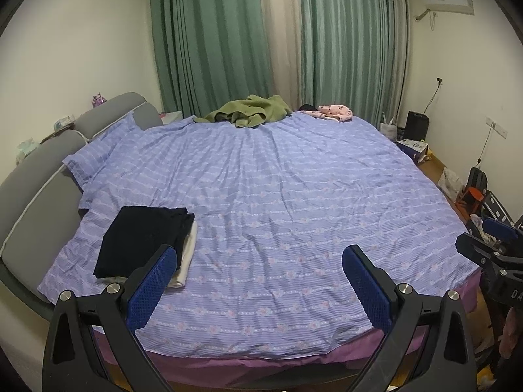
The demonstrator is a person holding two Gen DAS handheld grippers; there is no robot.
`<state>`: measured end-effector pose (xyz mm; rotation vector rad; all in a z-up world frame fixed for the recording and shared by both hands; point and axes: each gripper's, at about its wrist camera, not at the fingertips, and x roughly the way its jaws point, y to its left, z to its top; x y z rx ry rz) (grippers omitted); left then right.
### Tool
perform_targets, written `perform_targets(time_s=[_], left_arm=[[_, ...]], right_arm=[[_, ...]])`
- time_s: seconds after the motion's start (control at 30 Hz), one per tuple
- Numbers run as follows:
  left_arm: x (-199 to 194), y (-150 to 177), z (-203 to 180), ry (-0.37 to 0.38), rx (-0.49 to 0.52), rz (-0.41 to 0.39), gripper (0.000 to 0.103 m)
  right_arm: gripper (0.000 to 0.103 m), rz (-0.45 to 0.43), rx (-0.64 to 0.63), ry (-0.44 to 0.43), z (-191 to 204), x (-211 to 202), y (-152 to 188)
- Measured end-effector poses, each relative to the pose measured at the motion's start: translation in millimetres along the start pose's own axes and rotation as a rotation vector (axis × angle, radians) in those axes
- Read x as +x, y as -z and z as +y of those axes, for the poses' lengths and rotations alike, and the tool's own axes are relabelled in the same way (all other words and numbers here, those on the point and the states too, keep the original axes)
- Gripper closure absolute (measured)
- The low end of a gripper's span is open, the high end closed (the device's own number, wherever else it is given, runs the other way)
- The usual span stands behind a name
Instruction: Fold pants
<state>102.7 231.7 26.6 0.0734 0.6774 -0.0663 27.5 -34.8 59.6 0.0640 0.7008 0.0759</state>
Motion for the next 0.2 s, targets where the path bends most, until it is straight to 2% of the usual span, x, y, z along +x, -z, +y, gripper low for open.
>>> perform_targets(time_s=[0.2], left_arm=[[2.8,-1.1,0.0,-0.005,0.005,0.004,0.000]], right_arm=[[0.016,0.005,0.008,0.003,-5.6,2.4,-0.7]])
